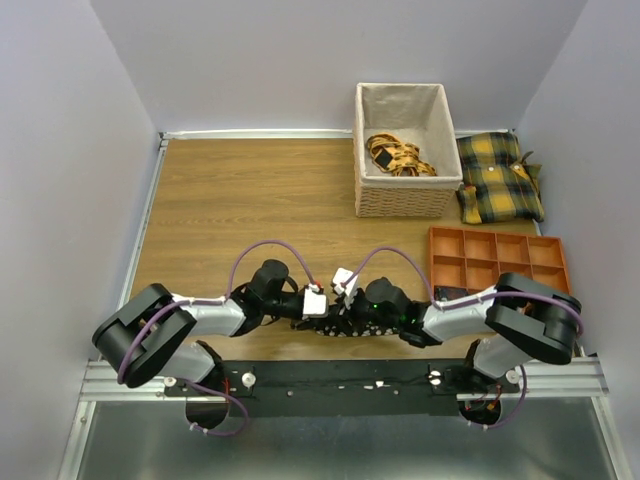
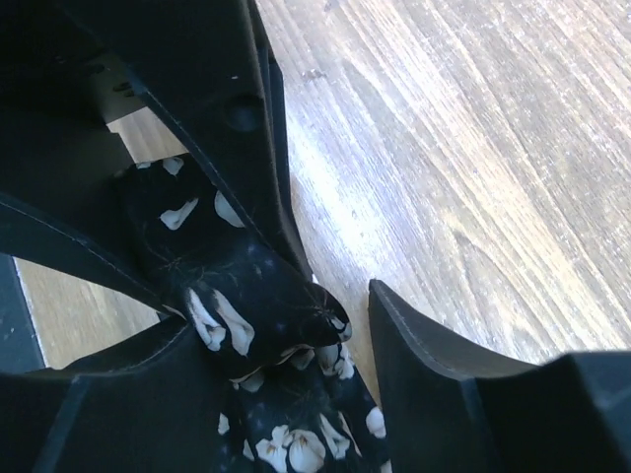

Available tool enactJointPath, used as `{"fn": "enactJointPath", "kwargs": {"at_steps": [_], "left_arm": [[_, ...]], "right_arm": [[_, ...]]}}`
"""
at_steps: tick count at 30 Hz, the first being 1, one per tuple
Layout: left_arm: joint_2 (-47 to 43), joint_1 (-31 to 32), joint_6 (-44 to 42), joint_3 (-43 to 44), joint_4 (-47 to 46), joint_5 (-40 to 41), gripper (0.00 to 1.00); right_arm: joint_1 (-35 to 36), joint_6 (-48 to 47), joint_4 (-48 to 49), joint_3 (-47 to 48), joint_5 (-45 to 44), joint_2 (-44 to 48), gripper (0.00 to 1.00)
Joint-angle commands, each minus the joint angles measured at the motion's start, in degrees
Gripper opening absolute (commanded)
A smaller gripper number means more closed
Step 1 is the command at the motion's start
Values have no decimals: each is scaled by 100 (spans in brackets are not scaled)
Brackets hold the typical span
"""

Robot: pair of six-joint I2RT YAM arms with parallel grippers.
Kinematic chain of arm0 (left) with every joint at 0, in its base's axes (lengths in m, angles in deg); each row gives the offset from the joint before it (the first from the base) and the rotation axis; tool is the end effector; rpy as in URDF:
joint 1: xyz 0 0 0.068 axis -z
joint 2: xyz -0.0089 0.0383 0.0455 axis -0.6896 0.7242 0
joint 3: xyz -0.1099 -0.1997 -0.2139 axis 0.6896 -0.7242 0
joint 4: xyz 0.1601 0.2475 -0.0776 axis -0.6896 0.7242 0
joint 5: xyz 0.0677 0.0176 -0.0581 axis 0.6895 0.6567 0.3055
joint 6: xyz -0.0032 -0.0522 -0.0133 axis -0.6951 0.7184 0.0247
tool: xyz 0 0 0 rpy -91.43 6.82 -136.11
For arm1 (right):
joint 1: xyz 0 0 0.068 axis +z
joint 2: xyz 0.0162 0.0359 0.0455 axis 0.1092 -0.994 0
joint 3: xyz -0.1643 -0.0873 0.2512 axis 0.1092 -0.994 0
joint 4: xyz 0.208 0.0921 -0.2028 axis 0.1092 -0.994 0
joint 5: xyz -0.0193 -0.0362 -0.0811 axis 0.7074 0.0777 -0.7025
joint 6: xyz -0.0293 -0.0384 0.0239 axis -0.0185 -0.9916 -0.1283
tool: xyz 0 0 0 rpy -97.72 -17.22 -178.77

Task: Roll the ties
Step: Roll the tie at the center of the board.

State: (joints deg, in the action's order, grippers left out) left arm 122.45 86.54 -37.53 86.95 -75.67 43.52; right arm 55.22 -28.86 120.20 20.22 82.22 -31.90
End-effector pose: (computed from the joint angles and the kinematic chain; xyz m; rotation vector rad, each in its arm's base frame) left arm 0.1500 -0.1741 0.1293 1.5539 1.4157 -1.0016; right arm 0.1301 0.2430 0.1274 -1.1166 1.7786 0.6996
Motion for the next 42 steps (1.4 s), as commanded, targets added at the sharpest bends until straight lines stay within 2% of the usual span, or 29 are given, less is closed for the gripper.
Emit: {"fn": "enactJointPath", "kwargs": {"at_steps": [1, 10, 13, 18, 21, 25, 26, 31, 34, 36, 37, 39, 40, 42], "left_arm": [[-74, 145, 327, -294, -49, -203, 0], [-179, 153, 267, -355, -33, -255, 0], [-302, 162, -129, -390, 248, -483, 0], [-285, 162, -286, -338, 415, -580, 0], [-303, 171, -323, -347, 425, -590, 0], [-84, 189, -43, -224, 302, -371, 0], [-31, 197, 45, -197, 241, -292, 0], [181, 311, 318, -109, 21, 245, 0], [137, 338, 415, -144, -68, 359, 0], [-20, 347, 389, -197, -146, 386, 0], [-108, 356, 354, -267, -147, 499, 0], [-415, 356, 546, -355, -244, 623, 0], [-513, 356, 530, -373, -183, 615, 0], [-671, 382, 538, -408, -182, 658, 0]], "right_arm": [[-138, -10, -929, -73, -446, 273, 64], [-173, -758, -1078, -301, 449, 826, 65], [-331, -626, -1157, -364, 653, 994, 65], [-612, -73, -1272, -232, 916, 599, 65], [-849, 340, -1228, -346, 1066, 669, 65], [-876, 350, -1097, -556, 1303, 1151, 64], [-867, 211, -1061, -679, 1390, 1483, 64], [-850, -300, -1282, -627, 1786, 1934, 64], [-850, 93, -1034, -751, 1709, 2233, 65], [-893, 989, -1532, -532, 806, 2425, 66], [-928, 1261, -2388, -165, 541, 2505, 65], [-955, 2052, -3368, 346, -75, 2628, 64], [-964, 2299, -4399, 870, -207, 2716, 64], [-1034, 3002, -5432, 1348, -716, 2778, 64]]}}
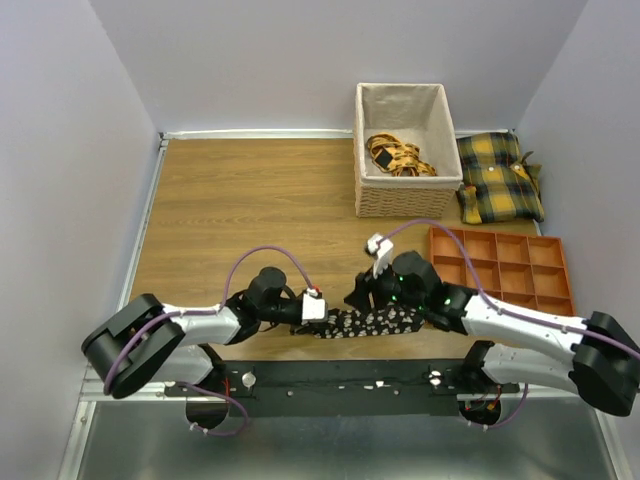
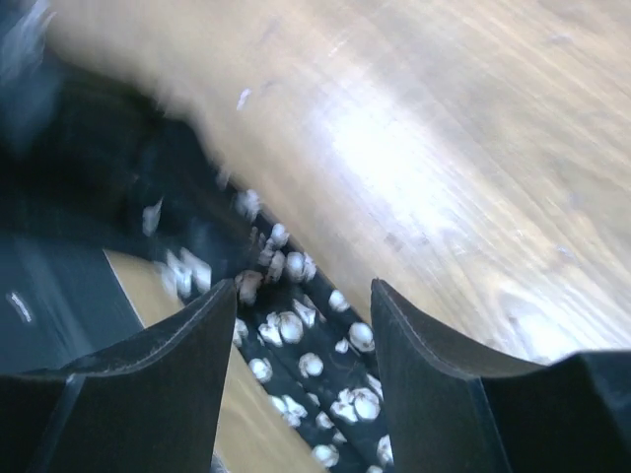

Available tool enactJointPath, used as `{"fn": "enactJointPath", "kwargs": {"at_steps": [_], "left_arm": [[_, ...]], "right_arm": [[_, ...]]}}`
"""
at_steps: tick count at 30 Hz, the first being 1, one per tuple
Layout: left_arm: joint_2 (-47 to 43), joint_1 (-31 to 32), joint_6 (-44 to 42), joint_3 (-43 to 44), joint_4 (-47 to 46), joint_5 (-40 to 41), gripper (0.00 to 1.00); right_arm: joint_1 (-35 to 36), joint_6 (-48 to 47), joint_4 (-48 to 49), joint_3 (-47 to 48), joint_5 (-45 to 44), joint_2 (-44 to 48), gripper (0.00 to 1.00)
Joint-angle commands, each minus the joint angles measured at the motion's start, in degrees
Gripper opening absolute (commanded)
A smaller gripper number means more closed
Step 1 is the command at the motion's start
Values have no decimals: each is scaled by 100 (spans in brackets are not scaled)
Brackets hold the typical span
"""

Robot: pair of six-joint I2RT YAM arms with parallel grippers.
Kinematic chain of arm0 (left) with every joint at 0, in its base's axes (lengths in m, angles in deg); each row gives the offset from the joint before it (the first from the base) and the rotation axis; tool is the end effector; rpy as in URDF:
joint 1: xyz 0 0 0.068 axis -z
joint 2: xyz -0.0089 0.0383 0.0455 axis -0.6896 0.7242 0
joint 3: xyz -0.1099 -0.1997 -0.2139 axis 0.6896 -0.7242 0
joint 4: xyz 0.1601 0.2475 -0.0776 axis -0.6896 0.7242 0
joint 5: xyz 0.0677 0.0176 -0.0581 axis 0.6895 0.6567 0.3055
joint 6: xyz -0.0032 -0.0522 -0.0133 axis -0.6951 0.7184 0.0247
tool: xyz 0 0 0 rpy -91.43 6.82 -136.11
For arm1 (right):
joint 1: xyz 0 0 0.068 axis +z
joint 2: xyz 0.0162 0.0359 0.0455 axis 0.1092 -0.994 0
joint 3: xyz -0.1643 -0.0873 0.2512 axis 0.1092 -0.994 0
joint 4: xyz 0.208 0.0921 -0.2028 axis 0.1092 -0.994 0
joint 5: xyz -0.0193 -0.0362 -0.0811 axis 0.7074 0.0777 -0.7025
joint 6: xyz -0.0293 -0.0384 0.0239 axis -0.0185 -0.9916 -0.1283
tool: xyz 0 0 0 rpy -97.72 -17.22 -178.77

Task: Roll the ties
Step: Roll the tie at the center of the board.

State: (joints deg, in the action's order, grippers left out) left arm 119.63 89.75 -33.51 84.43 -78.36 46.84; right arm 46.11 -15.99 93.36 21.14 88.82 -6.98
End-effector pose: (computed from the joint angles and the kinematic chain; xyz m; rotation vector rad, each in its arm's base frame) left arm 0.1345 -0.1743 0.1306 1.5254 1.4242 -1.0039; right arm 0.1395 0.1903 0.1906 -0.8446 1.9766 0.8434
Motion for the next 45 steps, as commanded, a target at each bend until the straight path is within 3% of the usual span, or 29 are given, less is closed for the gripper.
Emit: {"fn": "enactJointPath", "kwargs": {"at_steps": [1, 4, 8, 13, 20, 27, 31, 32, 36, 40, 45], "left_arm": [[-372, 61, 232, -174, 35, 405, 0], [-188, 87, 373, -122, -115, 703, 0], [-363, 288, 313, -464, -493, 924, 0], [-364, 333, 417, -473, -607, 1169, 0], [-328, 368, 427, -570, -774, 1249, 0], [-381, 377, 339, -614, -774, 1126, 0], [-442, 377, 321, -666, -792, 1082, 0], [-443, 377, 321, -667, -792, 1091, 0], [-556, 377, 469, -649, -783, 1178, 0], [-592, 386, 926, -430, -791, 2117, 0], [-495, 377, 831, -394, -1424, 3568, 0]], "right_arm": [[-140, 1952, -3780, 1511, -1587, 321, 63], [-421, 2884, -5523, 2171, -1958, 445, 62], [-659, 3597, -6761, 2576, -2205, 226, 59], [-1054, 3921, -5981, 1735, -1177, -398, 60], [-1169, 5293, -5259, 680, -1535, -267, 61], [-1169, 5618, -5424, 932, -1756, -364, 62], [-1177, 5795, -6118, 1328, -2335, -223, 72], [-1177, 5760, -6190, 1433, -2615, -258, 79], [-1169, 5103, -6445, 2188, -2749, -951, 77], [-1134, 4802, -6473, 2559, -2819, -1121, 75], [-1186, 4478, -6243, 2594, -2750, -1076, 75]]}}
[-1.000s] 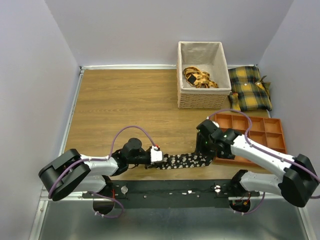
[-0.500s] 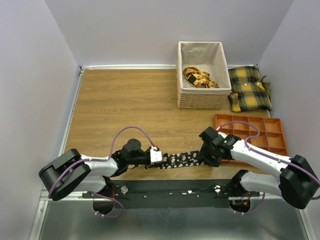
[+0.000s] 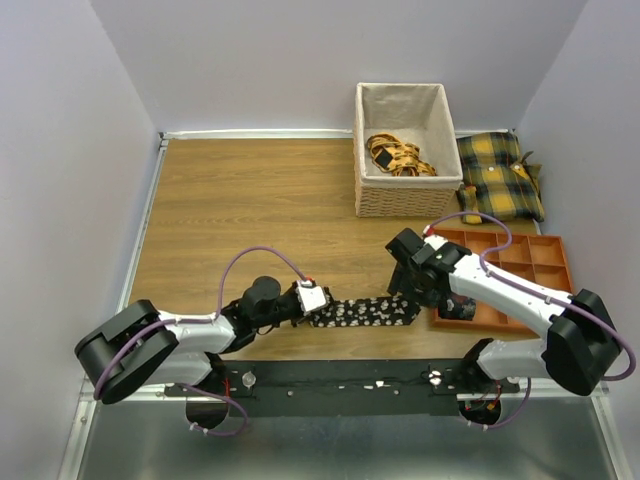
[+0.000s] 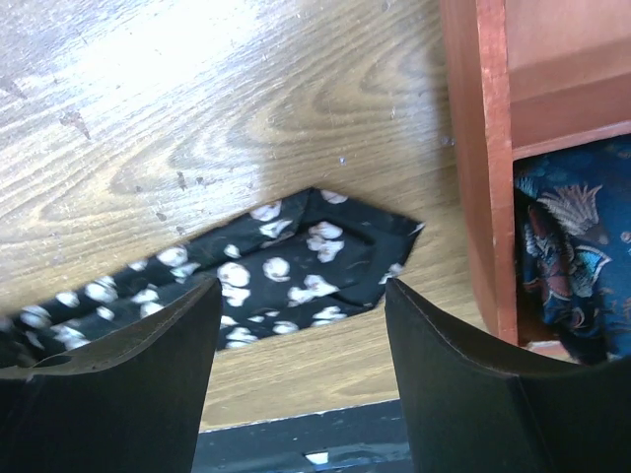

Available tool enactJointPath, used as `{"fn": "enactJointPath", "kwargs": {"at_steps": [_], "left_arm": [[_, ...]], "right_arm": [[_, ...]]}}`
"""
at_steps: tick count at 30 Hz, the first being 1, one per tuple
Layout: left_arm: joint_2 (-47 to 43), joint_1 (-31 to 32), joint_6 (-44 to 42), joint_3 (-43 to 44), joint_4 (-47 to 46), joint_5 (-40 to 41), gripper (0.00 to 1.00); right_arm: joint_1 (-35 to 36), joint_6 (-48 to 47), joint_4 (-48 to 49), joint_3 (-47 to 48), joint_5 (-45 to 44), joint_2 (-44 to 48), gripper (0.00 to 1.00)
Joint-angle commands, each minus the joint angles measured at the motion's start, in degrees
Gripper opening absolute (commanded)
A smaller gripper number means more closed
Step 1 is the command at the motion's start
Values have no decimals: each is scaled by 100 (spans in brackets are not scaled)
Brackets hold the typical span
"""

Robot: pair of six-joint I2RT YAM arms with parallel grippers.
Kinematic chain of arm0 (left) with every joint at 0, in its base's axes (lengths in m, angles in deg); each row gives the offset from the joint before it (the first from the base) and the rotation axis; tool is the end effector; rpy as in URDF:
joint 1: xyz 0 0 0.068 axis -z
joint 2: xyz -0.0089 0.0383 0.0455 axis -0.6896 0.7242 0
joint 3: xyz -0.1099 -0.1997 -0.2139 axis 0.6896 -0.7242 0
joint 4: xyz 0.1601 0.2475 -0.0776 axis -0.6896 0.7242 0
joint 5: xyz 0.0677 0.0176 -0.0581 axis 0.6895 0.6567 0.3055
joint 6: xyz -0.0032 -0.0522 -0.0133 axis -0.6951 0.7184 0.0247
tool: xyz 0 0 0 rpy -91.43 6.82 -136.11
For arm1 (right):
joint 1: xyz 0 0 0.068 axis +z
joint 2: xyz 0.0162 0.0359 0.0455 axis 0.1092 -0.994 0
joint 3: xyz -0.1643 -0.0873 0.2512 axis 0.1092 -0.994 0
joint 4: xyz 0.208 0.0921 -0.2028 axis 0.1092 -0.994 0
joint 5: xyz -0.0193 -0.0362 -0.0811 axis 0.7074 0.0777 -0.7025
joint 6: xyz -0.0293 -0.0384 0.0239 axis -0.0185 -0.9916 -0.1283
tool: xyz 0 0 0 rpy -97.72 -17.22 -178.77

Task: Roll the ties
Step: Roll the tie at the center of the board.

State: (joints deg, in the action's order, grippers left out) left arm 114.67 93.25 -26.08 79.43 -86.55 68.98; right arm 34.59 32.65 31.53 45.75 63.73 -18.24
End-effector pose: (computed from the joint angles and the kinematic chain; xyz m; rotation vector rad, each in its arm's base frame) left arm 0.1243 -0.1648 0.1331 1.2518 1.5385 -0.7264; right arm 0.1934 0.1545 0.2217 0.5177 2.7210 0.0255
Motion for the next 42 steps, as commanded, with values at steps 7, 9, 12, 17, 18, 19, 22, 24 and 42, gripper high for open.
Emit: {"fn": "enactJointPath", "kwargs": {"at_steps": [7, 9, 12, 17, 18, 19, 22, 24, 42], "left_arm": [[-456, -454, -501, 755, 508, 6, 0], [-334, -997, -527, 958, 939, -890, 0], [-342, -1142, -738, 1178, 1590, -1887, 0], [-526, -1089, -334, 1416, 2233, -2011, 0], [-613, -1071, -317, 1399, 2234, -1976, 0], [-632, -1063, -308, 1329, 2155, -1958, 0], [-544, -1027, -299, 1284, 2049, -1906, 0], [-500, -992, -325, 1258, 2014, -1844, 0], [-623, -975, 228, 1161, 1821, -1449, 0]], "right_arm": [[-280, -879, 712, 20, 277, -91, 77], [-359, -783, 924, -173, 532, -91, 77], [-403, -625, 1240, -525, 673, -73, 77], [-465, -527, 1671, -842, 885, -362, 77], [-465, -553, 1759, -842, 911, -398, 77], [-465, -580, 1942, -851, 911, -433, 77], [-465, -694, 2032, -781, 920, -556, 77], [-465, -790, 2102, -824, 911, -565, 76], [-877, -1230, 2428, -922, 894, -654, 1]]}}
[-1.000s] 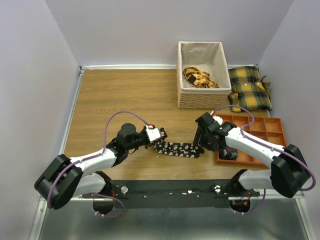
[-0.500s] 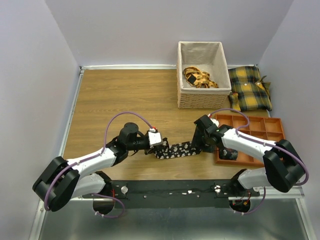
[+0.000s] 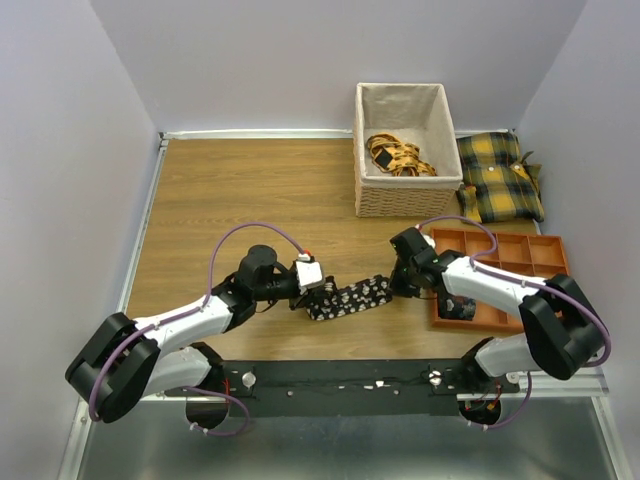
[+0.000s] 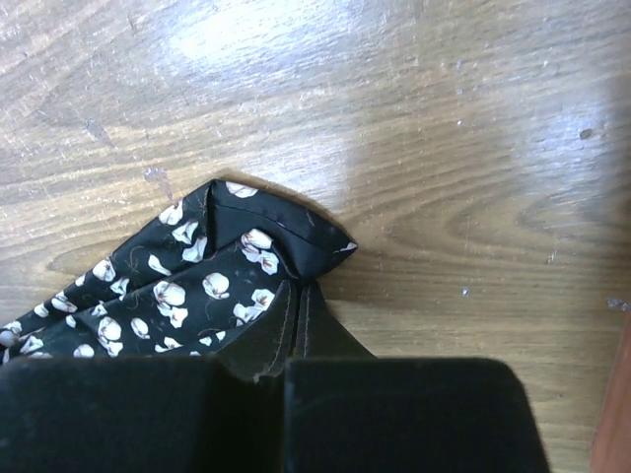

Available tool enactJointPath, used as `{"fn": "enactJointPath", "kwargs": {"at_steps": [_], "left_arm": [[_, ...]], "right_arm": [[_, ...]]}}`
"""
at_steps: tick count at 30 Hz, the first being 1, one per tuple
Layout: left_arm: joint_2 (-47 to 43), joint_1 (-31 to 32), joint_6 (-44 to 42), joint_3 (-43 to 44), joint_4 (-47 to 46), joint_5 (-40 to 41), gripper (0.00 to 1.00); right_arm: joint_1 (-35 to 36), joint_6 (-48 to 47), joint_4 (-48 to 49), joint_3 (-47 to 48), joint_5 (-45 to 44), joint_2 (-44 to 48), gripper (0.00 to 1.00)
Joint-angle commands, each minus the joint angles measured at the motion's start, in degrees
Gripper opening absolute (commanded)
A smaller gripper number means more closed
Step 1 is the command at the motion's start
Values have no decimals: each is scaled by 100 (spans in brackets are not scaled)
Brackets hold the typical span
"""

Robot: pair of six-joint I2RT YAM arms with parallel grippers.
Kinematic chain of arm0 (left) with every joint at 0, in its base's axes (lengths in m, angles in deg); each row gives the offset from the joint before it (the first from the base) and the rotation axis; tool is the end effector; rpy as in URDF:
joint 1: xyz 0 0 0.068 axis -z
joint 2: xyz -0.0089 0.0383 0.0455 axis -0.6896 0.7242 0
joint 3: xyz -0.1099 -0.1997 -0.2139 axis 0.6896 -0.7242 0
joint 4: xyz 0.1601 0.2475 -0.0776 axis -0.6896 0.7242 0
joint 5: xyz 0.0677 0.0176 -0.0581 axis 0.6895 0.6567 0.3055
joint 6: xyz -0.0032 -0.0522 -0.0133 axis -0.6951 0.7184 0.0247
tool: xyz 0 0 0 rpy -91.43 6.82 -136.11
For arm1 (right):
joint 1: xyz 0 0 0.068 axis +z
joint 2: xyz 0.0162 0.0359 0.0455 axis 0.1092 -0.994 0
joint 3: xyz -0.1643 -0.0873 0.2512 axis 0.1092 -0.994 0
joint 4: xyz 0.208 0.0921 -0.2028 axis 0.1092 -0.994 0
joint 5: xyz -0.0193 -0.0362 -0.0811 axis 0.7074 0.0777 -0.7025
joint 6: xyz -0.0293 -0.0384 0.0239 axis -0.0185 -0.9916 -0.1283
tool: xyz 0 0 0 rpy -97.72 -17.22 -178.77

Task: Roll the ties
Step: Roll the tie at the center of the board.

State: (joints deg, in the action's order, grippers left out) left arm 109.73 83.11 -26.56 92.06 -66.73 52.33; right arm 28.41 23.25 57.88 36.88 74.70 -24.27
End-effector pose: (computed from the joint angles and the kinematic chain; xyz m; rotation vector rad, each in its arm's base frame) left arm 0.1687 -0.1664 0.1889 1.2772 1.5377 -0.8918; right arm 0.2232 0.1507 0.1645 0.4143 2.7017 0.3406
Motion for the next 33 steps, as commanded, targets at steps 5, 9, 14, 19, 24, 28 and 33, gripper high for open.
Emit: {"fn": "enactJointPath", "kwargs": {"at_steps": [5, 9, 14, 19, 24, 28, 33], "left_arm": [[-252, 40, 399, -128, -267, 550, 0], [36, 40, 390, -111, -399, 709, 0], [380, 40, 268, -111, -750, 885, 0], [687, 48, 66, -58, -856, 745, 0], [995, 145, -827, 118, -715, 377, 0], [1477, 373, -1376, 222, -603, 182, 0], [1971, 540, -1973, 513, -637, 129, 0]], "right_arm": [[-453, -518, -911, 396, -792, 713, 1], [-593, -704, -1227, 572, -968, 1145, 1], [-699, -712, -1360, 327, -1161, 1697, 1], [-1181, -1001, -1430, 230, -1214, 2147, 1], [-1814, -1441, -1299, 81, -1101, 2691, 1], [-1903, -1915, -1096, 211, -1012, 2623, 1], [-1912, -2557, -1175, 739, -1354, 2420, 1]]}}
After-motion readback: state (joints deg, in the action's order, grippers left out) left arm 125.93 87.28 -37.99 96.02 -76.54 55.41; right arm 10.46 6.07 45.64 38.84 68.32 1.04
